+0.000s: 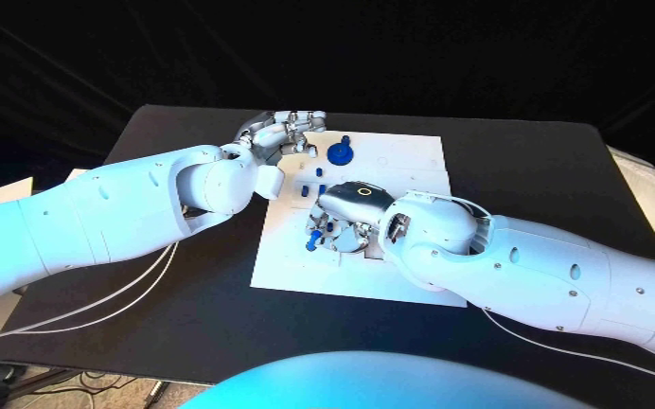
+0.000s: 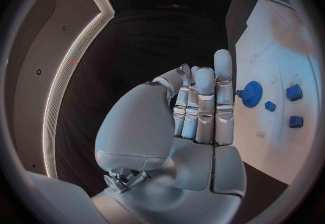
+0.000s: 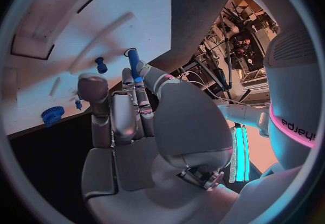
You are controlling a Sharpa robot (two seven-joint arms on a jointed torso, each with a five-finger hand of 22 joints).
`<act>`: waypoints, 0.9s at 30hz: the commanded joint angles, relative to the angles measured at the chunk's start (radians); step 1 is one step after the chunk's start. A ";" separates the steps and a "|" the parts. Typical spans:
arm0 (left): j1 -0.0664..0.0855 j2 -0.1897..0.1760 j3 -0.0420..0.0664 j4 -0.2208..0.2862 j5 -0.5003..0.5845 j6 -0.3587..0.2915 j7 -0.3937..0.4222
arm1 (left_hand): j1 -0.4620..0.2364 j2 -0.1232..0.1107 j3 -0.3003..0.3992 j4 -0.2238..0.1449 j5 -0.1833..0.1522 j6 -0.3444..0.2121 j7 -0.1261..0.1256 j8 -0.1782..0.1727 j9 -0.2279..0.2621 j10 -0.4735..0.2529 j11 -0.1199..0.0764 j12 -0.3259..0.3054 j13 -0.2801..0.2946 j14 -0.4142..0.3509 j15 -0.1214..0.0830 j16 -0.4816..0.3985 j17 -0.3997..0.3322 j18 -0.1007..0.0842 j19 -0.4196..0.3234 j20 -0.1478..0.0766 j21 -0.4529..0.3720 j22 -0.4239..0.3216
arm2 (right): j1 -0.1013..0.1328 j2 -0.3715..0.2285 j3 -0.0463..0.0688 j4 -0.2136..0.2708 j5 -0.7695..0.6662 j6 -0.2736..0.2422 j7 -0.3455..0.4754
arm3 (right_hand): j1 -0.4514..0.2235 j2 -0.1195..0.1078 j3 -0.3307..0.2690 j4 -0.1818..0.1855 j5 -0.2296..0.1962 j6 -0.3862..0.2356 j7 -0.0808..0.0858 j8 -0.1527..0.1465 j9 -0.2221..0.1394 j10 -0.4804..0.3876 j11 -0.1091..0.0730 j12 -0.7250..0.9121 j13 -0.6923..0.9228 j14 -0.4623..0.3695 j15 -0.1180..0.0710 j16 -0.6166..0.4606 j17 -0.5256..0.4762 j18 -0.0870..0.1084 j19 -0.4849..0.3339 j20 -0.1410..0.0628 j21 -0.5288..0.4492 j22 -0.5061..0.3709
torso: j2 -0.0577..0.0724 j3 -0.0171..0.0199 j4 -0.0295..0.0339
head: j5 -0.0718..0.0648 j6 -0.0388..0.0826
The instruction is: Assemble the parts on the task board
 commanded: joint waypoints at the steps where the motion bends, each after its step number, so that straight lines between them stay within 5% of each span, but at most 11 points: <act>1: 0.000 0.002 0.001 0.001 -0.004 0.019 0.006 | -0.001 0.011 -0.007 -0.001 0.000 -0.006 -0.001 0.006 -0.001 -0.006 0.003 0.003 0.001 -0.008 -0.001 -0.002 -0.001 0.010 -0.001 -0.001 -0.004 -0.002 | -0.002 0.006 -0.001 -0.007 -0.039 0.036 -0.016 | 0.000 0.007 0.007 -0.001 0.004 0.007 0.002 0.002 0.001 0.008 0.000 0.000 0.001 0.033 -0.003 0.003 -0.002 -0.018 0.004 0.000 0.004 -0.001 | 0.000 -0.0001 0.0004 | -0.001 -0.001; 16: 0.000 0.004 0.001 0.000 -0.004 0.020 0.006 | -0.001 0.011 -0.007 -0.001 0.000 -0.006 -0.001 0.006 -0.001 -0.006 0.003 0.003 0.001 -0.008 -0.001 -0.002 -0.001 0.010 -0.001 -0.001 -0.004 -0.002 | -0.012 0.032 -0.007 -0.011 -0.110 0.056 -0.052 | -0.012 -0.002 0.008 0.000 0.004 -0.009 0.009 -0.009 -0.002 -0.007 0.007 -0.018 -0.001 0.032 0.003 0.001 -0.006 -0.019 -0.001 0.004 0.003 -0.005 | 0.000 -0.0005 0.0003 | 0.000 -0.003; 20: 0.000 0.005 0.001 0.000 -0.004 0.020 0.005 | -0.001 0.011 -0.007 -0.001 0.000 -0.006 -0.001 0.006 -0.001 -0.006 0.003 0.003 0.001 -0.008 -0.001 -0.002 -0.001 0.010 -0.001 -0.001 -0.004 -0.002 | -0.013 0.033 -0.009 -0.009 -0.110 0.040 -0.064 | -0.057 -0.053 -0.016 0.012 0.029 -0.131 0.044 -0.047 -0.030 -0.123 0.043 -0.080 -0.005 0.023 0.034 -0.014 -0.031 -0.013 -0.024 0.023 -0.025 -0.053 | -0.001 -0.0007 0.0001 | 0.000 -0.003; 23: 0.000 0.005 0.001 0.000 -0.004 0.020 0.005 | -0.001 0.011 -0.007 -0.001 0.000 -0.006 -0.001 0.006 -0.001 -0.006 0.003 0.003 0.001 -0.008 -0.001 -0.002 -0.001 0.010 -0.001 -0.001 -0.004 -0.002 | -0.014 0.027 -0.010 -0.005 -0.106 0.002 -0.078 | -0.069 -0.076 -0.054 0.015 0.039 -0.240 0.036 -0.046 -0.035 -0.194 0.048 -0.094 -0.001 0.016 0.035 -0.026 -0.048 -0.003 -0.040 0.029 -0.052 -0.097 | -0.001 -0.0004 0.0007 | -0.001 -0.003; 27: 0.000 0.004 0.001 0.000 -0.004 0.021 0.004 | -0.001 0.011 -0.007 -0.001 0.000 -0.006 -0.001 0.006 -0.001 -0.006 0.003 0.003 0.001 -0.008 -0.001 -0.002 -0.001 0.010 -0.001 -0.001 -0.004 -0.002 | -0.016 0.011 -0.010 0.006 -0.100 -0.060 -0.080 | -0.068 -0.080 -0.100 0.020 0.042 -0.274 0.035 -0.043 -0.032 -0.252 0.056 -0.089 0.001 0.015 0.040 -0.028 -0.053 -0.002 -0.039 0.033 -0.060 -0.106 | -0.001 0.0001 0.0007 | -0.003 -0.001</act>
